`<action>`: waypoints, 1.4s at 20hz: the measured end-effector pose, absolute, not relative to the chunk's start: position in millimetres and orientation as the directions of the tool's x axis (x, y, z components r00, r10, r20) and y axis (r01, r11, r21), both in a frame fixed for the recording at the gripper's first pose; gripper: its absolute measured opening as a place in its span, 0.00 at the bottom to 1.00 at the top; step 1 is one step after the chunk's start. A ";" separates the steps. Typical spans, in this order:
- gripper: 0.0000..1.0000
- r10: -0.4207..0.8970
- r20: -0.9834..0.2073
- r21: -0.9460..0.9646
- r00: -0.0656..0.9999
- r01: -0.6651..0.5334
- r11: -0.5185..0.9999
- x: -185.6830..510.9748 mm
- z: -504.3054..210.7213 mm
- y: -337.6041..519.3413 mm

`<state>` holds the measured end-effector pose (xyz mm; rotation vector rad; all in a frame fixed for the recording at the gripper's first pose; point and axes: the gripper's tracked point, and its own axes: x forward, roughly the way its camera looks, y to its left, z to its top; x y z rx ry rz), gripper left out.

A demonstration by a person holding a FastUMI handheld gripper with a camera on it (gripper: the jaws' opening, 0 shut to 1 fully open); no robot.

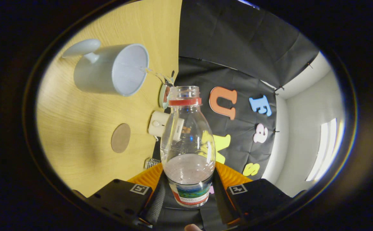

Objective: Take the bottle from table, then pour the juice into the cup, finally place the bottle on the coaster

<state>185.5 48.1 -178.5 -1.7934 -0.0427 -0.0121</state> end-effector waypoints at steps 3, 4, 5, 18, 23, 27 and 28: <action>0.75 0.020 0.032 -0.975 0.999 0.035 -0.220 184.0 -170.0 50.4; 0.75 0.021 0.031 -0.975 0.999 0.035 -0.219 184.0 -167.8 51.9; 0.75 0.020 0.030 -0.974 0.999 0.034 -0.225 183.4 -167.5 52.5; 0.75 0.008 0.025 -0.964 1.000 0.026 -0.263 186.5 -164.7 51.4; 0.75 0.011 0.022 -0.962 1.000 0.024 -0.272 187.1 -164.7 54.1; 0.75 0.005 0.014 -0.960 1.000 0.015 -0.279 188.5 -166.2 52.7; 0.75 0.004 0.015 -0.958 1.000 0.015 -0.285 188.4 -165.3 53.0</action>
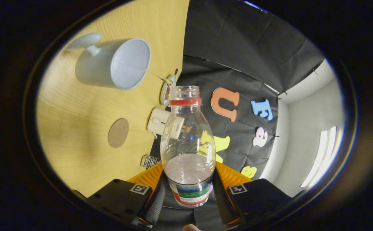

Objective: Take the bottle from table, then pour the juice into the cup, finally place the bottle on the coaster

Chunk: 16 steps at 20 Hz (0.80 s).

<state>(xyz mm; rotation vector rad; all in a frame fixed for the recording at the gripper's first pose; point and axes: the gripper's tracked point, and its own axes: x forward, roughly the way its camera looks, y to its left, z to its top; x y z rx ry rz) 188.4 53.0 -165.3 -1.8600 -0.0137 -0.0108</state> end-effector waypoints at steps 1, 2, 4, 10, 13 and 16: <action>0.75 0.005 0.015 -0.957 1.000 0.016 -0.289 188.4 -164.1 53.1; 0.75 0.005 0.018 -0.957 1.000 0.018 -0.290 187.9 -163.2 54.0; 0.75 0.006 0.023 -0.956 1.000 0.024 -0.293 188.6 -159.6 55.1; 0.75 0.009 0.032 -0.946 0.999 0.033 -0.322 187.4 -153.4 57.3; 0.75 0.012 0.032 -0.945 0.999 0.034 -0.325 187.2 -152.8 57.9; 0.75 0.005 0.026 -0.944 1.000 0.027 -0.330 187.6 -155.6 56.0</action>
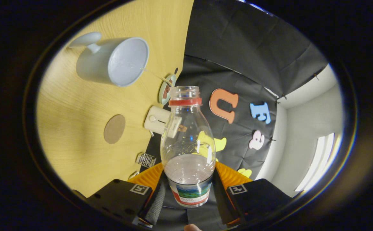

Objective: Take the bottle from table, then pour the juice into the cup, finally place the bottle on the coaster

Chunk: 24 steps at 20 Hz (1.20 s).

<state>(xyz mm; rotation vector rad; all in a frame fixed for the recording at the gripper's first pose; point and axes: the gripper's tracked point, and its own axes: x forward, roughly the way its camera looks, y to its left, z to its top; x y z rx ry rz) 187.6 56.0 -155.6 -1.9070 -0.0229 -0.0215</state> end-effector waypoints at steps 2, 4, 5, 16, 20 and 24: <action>0.75 0.008 0.021 -0.939 1.000 0.023 -0.343 187.0 -157.4 56.4; 0.75 0.006 0.019 -0.936 1.000 0.020 -0.351 187.2 -157.6 55.2; 0.75 0.004 0.018 -0.935 1.000 0.019 -0.354 187.5 -156.9 55.6; 0.75 0.036 0.049 -0.907 0.998 0.060 -0.417 188.3 -141.7 73.7; 0.75 0.048 0.057 -0.899 0.997 0.072 -0.432 186.5 -138.4 77.5; 0.75 0.048 0.051 -0.892 0.998 0.067 -0.448 185.8 -139.5 77.9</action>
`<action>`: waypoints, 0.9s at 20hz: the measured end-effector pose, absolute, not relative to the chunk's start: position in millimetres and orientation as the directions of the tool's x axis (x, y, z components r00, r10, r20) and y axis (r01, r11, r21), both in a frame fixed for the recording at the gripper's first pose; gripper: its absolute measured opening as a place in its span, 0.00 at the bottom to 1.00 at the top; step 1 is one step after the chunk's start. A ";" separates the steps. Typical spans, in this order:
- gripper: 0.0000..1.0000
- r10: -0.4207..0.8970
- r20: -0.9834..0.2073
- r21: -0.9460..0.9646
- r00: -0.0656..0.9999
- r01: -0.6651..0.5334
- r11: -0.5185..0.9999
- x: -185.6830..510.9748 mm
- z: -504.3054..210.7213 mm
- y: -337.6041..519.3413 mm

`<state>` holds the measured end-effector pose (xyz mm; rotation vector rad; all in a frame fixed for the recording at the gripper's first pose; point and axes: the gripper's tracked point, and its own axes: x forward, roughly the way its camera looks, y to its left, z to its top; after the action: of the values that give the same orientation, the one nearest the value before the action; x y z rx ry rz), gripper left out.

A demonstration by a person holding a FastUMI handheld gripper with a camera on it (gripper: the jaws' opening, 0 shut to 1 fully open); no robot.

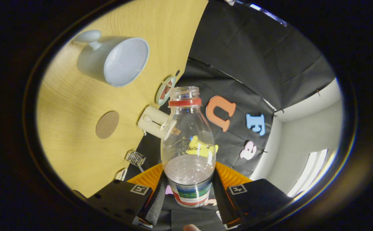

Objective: Take the bottle from table, then pour the juice into the cup, finally place the bottle on the coaster

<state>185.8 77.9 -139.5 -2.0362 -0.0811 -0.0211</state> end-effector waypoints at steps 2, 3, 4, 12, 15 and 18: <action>0.75 0.050 0.050 -0.887 0.997 0.067 -0.456 185.4 -140.4 77.6; 0.75 0.051 0.048 -0.887 0.998 0.066 -0.458 184.9 -140.5 77.8; 0.75 0.048 0.046 -0.889 0.998 0.063 -0.454 185.0 -141.1 77.5; 0.75 0.029 0.022 -0.943 0.999 0.030 -0.331 179.7 -145.0 76.0; 0.75 0.010 0.008 -0.966 1.000 0.010 -0.260 178.3 -146.3 71.2; 0.75 0.003 0.018 -0.985 1.000 0.018 -0.172 176.1 -134.8 69.4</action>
<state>176.1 69.4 -134.8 -1.7434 -0.0155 -0.0136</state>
